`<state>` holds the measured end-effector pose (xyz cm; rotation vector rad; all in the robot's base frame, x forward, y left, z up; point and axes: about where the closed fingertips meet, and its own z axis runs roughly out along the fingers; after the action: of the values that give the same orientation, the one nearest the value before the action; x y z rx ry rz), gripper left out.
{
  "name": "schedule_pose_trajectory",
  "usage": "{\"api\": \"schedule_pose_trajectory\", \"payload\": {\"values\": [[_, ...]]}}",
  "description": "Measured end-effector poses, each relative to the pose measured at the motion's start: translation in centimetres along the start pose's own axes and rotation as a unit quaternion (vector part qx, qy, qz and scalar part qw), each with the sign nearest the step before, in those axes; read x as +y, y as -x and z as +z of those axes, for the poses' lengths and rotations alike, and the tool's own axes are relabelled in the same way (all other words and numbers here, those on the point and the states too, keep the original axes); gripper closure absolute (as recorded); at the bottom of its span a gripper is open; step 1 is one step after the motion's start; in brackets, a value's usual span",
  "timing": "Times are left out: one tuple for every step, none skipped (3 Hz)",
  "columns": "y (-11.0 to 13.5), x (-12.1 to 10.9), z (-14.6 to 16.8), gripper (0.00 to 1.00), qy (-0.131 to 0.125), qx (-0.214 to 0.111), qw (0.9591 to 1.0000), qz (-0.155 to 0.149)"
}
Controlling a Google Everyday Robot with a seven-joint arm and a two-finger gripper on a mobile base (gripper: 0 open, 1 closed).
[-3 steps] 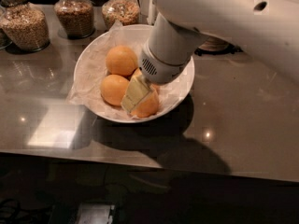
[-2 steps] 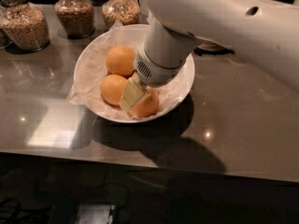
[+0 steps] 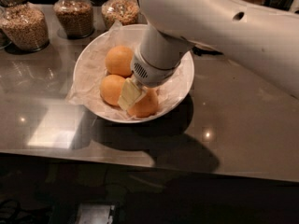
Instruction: Pick orange from white bowl
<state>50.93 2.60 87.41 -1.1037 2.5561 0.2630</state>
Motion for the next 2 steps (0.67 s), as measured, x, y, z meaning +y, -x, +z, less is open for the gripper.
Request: {"api": "schedule_pose_trajectory", "payload": {"values": [[-0.08, -0.09, 0.52, 0.36, 0.0, 0.006, 1.0, 0.002], [0.1, 0.03, 0.63, 0.36, 0.0, 0.01, 0.9999, 0.002]]}}
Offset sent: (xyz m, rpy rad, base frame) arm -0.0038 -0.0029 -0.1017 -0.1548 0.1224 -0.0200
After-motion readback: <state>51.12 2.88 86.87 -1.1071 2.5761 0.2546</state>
